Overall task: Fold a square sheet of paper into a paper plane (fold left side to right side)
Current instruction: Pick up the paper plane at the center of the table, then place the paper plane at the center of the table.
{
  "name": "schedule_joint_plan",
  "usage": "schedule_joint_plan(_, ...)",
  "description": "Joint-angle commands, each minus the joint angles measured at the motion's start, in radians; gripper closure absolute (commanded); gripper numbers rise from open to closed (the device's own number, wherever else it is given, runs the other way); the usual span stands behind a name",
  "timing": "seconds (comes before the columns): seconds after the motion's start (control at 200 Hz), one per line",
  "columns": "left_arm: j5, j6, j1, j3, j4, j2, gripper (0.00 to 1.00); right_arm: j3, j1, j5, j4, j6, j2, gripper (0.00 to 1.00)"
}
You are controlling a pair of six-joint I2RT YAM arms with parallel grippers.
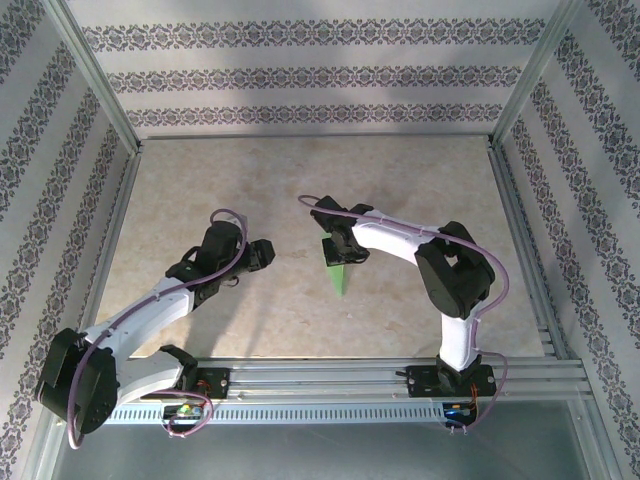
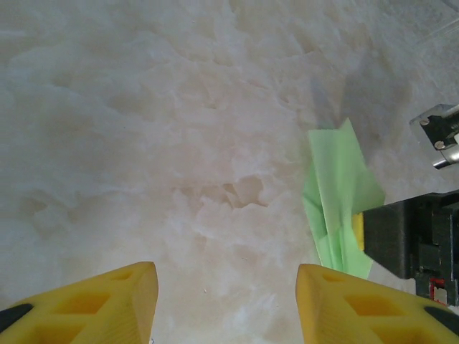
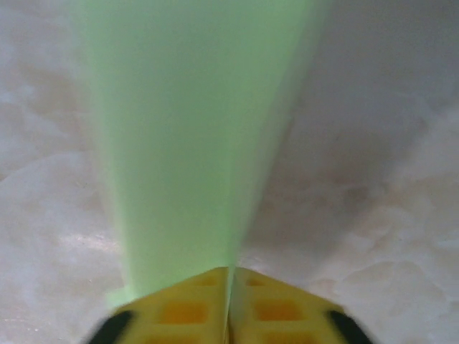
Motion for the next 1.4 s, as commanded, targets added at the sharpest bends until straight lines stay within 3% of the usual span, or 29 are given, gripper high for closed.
schedule_joint_plan(0.0,-0.031,0.021,0.023,0.016,-0.051,-0.031,0.46,-0.008,0.005,0.053,-0.038,-0.010,-0.098,1.00)
schedule_joint_plan(0.13,-0.057,0.032,0.039,0.036,-0.069,-0.055,0.45,-0.011,0.000,0.061,-0.045,-0.029,-0.204,1.00)
schedule_joint_plan(0.235,-0.079,0.030,0.054,0.050,-0.087,-0.082,0.42,-0.042,-0.023,-0.004,-0.009,-0.046,-0.296,1.00)
schedule_joint_plan(0.355,-0.098,0.011,0.077,0.045,-0.084,-0.122,0.39,-0.150,-0.101,-0.246,0.145,-0.010,-0.394,1.00)
schedule_joint_plan(0.495,-0.101,-0.023,0.101,0.021,-0.062,-0.170,0.37,-0.335,-0.208,-0.580,0.483,0.114,-0.455,1.00)
schedule_joint_plan(0.72,-0.105,-0.044,0.127,0.005,-0.043,-0.201,0.32,-0.513,-0.247,-0.795,0.904,0.313,-0.385,1.00)
schedule_joint_plan(0.894,-0.108,-0.032,0.146,0.009,-0.059,-0.219,0.29,-0.541,-0.227,-0.811,1.069,0.385,-0.283,1.00)
schedule_joint_plan(1.394,-0.105,-0.005,0.184,0.024,-0.096,-0.236,0.21,-0.402,-0.141,-0.713,1.094,0.352,0.002,1.00)
